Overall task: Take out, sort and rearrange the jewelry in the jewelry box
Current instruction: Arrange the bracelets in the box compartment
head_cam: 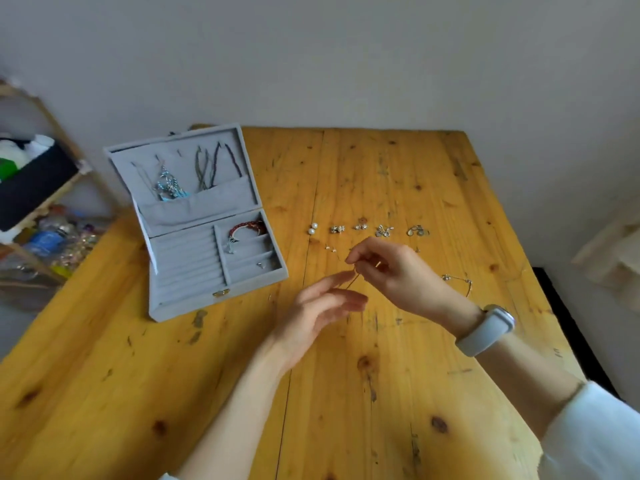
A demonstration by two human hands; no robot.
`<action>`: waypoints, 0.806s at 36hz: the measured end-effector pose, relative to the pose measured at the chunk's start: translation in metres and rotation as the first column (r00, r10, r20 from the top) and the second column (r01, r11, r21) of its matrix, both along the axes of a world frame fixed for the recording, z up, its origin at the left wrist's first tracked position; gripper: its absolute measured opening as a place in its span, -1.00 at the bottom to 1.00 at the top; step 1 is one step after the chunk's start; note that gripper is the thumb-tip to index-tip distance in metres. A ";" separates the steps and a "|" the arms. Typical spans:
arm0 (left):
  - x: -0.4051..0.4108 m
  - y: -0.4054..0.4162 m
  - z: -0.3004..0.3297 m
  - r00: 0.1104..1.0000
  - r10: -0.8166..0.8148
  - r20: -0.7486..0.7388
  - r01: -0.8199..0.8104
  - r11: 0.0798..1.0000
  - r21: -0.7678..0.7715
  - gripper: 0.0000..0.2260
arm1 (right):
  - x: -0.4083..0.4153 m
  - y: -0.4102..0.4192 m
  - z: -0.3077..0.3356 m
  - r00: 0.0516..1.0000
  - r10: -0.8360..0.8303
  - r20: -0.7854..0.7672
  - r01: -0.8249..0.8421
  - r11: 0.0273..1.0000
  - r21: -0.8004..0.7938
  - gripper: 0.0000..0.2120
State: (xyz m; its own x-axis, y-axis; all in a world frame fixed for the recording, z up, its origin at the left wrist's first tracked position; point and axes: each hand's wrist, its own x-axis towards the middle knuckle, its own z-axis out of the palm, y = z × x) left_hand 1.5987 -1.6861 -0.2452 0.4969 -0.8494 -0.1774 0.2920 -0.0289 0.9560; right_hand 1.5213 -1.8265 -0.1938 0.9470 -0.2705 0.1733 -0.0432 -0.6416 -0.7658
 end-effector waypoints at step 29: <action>0.147 0.059 -0.029 0.175 0.004 0.985 -0.728 0.674 0.127 -0.83 | 0.165 0.041 -0.067 0.991 -0.114 0.069 0.131 0.922 -0.365 -0.81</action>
State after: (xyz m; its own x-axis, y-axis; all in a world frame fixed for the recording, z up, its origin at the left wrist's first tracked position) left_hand 1.7461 -1.6267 -0.2738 0.8232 -0.4389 0.3603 -0.5613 -0.7247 0.3996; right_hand 1.6860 -1.7858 -0.2604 0.8993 -0.2933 0.3245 -0.1107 -0.8703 -0.4799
